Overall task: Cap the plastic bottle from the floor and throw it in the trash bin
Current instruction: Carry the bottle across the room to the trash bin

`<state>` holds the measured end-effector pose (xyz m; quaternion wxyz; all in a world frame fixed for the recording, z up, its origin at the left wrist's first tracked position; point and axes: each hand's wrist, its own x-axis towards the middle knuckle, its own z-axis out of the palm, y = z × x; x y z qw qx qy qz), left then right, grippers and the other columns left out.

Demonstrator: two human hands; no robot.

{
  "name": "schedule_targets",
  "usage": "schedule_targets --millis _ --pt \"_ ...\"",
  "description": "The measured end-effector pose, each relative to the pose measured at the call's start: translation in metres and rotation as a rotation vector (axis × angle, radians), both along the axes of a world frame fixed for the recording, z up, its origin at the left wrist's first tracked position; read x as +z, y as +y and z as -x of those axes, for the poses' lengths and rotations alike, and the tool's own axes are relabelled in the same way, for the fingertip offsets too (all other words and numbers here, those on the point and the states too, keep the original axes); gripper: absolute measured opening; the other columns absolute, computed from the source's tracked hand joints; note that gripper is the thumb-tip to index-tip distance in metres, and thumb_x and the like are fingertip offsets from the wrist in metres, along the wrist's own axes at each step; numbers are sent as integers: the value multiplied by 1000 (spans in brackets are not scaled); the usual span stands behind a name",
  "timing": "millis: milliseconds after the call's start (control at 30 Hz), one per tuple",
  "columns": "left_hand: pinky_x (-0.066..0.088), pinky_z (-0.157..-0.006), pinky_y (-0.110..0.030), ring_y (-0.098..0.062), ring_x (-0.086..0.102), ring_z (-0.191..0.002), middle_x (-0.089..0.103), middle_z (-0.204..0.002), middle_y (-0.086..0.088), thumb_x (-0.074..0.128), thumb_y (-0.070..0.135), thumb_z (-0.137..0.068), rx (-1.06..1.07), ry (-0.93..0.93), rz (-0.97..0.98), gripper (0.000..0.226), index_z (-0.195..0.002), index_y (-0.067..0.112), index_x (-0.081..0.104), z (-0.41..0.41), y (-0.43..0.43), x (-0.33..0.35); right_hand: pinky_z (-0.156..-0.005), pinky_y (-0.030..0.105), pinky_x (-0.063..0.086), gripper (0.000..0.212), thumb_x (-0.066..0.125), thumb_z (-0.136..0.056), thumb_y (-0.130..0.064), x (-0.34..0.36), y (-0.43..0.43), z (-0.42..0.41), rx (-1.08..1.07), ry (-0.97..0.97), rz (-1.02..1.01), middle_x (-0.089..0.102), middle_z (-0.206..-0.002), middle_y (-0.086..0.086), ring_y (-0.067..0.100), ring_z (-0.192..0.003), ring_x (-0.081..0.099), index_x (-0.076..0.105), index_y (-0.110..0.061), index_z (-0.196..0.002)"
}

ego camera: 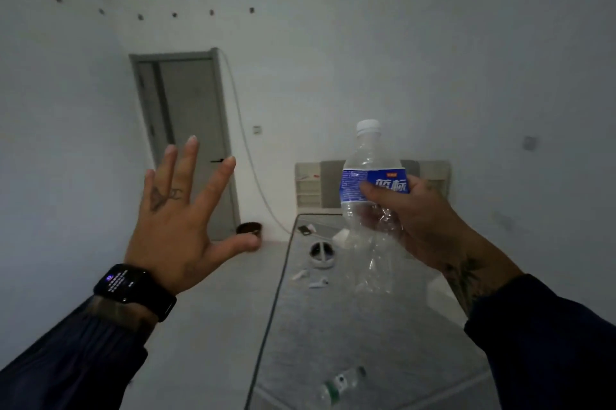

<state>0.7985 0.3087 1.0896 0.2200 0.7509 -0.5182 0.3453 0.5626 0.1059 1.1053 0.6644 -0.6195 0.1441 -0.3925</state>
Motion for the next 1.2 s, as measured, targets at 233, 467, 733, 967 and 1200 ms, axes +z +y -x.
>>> schedule_targets --millis 233,467,733,967,1200 --pt "7 -117 -62 -27 -15 -150 -12 -165 -5 28 92 -66 142 -38 -27 102 -152 42 2 -147 116 2 -67 34 58 33 75 -76 -16 -7 86 -189 148 -9 -45 76 -89 13 25 -77 74 67 -2 -105" --pt "6 -117 -61 -29 -12 -151 -9 -165 -6 30 91 -67 195 -39 -39 102 -152 41 5 -257 179 -4 -67 34 59 36 76 -77 -14 -16 139 -316 185 10 -72 75 -100 18 28 -82 74 65 -2 -110" --pt "8 -118 -59 -30 -8 -151 -6 -165 -6 33 89 -69 144 -43 -64 102 -153 37 9 -344 174 -18 -69 37 59 45 78 -68 -12 -31 147 -403 165 51 -70 71 -107 22 35 -91 72 64 -3 -110" --pt "4 -119 -56 -29 -10 -151 -7 -165 -6 32 89 -69 126 -62 -81 100 -153 40 4 -433 120 -32 -69 36 60 33 75 -76 -6 -49 99 -488 140 41 -62 73 -104 22 33 -86 72 65 -2 -107" --pt "-2 -118 -52 -27 -12 -151 -10 -165 -4 29 90 -69 118 -68 -120 99 -152 43 0 -553 34 -31 -71 36 60 36 74 -77 -9 -62 18 -598 99 45 -74 73 -103 21 34 -89 72 64 -1 -110"
